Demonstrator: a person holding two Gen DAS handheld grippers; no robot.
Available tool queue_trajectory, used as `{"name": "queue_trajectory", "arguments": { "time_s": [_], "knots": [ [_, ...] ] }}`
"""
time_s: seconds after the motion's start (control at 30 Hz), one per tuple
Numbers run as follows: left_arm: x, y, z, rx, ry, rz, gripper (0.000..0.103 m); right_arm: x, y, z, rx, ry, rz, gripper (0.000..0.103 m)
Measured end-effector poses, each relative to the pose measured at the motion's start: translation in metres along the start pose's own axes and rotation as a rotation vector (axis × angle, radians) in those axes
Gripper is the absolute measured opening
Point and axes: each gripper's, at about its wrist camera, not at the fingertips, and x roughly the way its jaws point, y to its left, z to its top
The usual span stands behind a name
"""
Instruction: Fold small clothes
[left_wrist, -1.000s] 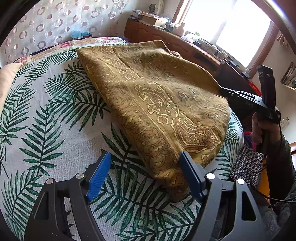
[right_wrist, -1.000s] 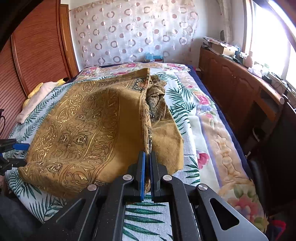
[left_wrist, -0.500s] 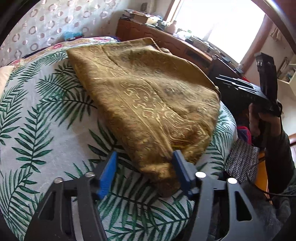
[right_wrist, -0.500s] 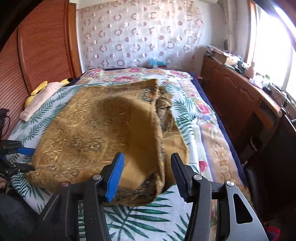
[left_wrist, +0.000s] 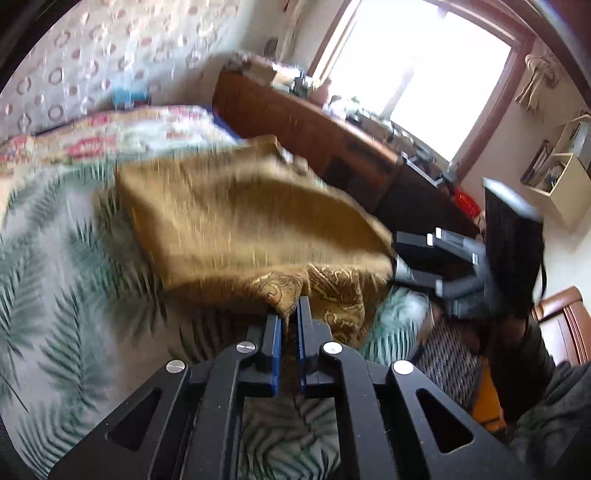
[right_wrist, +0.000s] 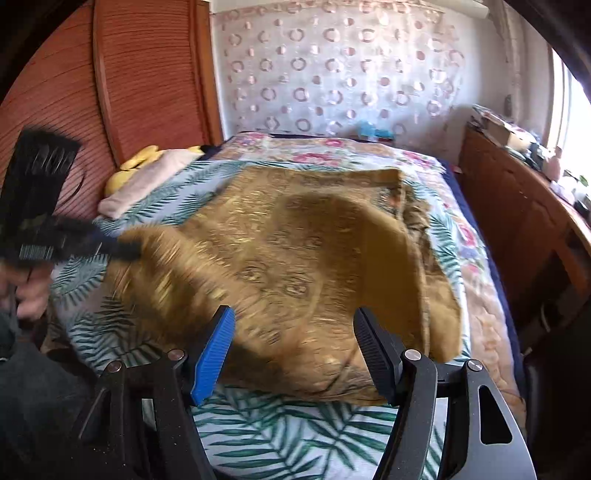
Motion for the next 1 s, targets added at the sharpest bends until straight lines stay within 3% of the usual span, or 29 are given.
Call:
{"name": "queue_trajectory", "arguments": {
  "time_s": [0.17,0.37,0.77,0.83,0.87,0.9,1.0],
  "knots": [
    [0.003,0.000,0.034,-0.008,-0.044,0.001,0.007,-0.003,0.010,-0.001,-0.056,0.006,0.025,0.077],
    [0.005,0.009,0.054,-0.015,-0.081,0.009,0.007,0.020,-0.005,-0.004,-0.064,0.055,-0.010,0.077],
    [0.029,0.048,0.065,-0.075,-0.087,0.009,0.007,0.069,-0.012,0.008,-0.138,0.109,-0.046,0.076],
    [0.029,0.053,0.064,-0.090,-0.087,0.010,0.007,0.072,-0.015,0.013,-0.165,0.110,-0.068,0.050],
    [0.029,0.057,0.063,-0.098,-0.086,0.009,0.007,0.073,-0.017,0.015,-0.173,0.114,-0.086,0.022],
    [0.029,0.060,0.061,-0.106,-0.088,0.012,0.007,0.076,-0.023,0.021,-0.174,0.113,-0.087,0.014],
    [0.024,0.066,0.061,-0.118,-0.094,0.026,0.007,0.071,-0.031,0.041,-0.171,0.063,-0.075,0.010]
  ]
}}
